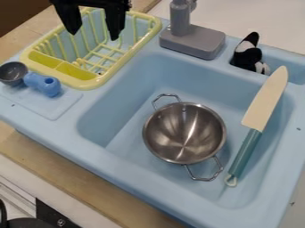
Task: Put the knife on top of the pot
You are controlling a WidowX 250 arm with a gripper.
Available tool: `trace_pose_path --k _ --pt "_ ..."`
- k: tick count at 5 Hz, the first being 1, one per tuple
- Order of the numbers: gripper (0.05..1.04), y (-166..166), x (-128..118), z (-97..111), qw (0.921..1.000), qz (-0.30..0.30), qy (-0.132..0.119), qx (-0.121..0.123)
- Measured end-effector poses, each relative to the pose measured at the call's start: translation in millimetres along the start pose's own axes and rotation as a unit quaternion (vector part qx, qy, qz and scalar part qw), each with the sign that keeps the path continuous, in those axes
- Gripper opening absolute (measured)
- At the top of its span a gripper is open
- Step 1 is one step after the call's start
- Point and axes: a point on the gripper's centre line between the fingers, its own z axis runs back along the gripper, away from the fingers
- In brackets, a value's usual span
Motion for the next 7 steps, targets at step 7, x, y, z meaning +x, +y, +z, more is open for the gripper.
trace_pose_path --k 7 --pt "0.998 -150 -43 3 0.9453 -0.309 -0.014 -0.103"
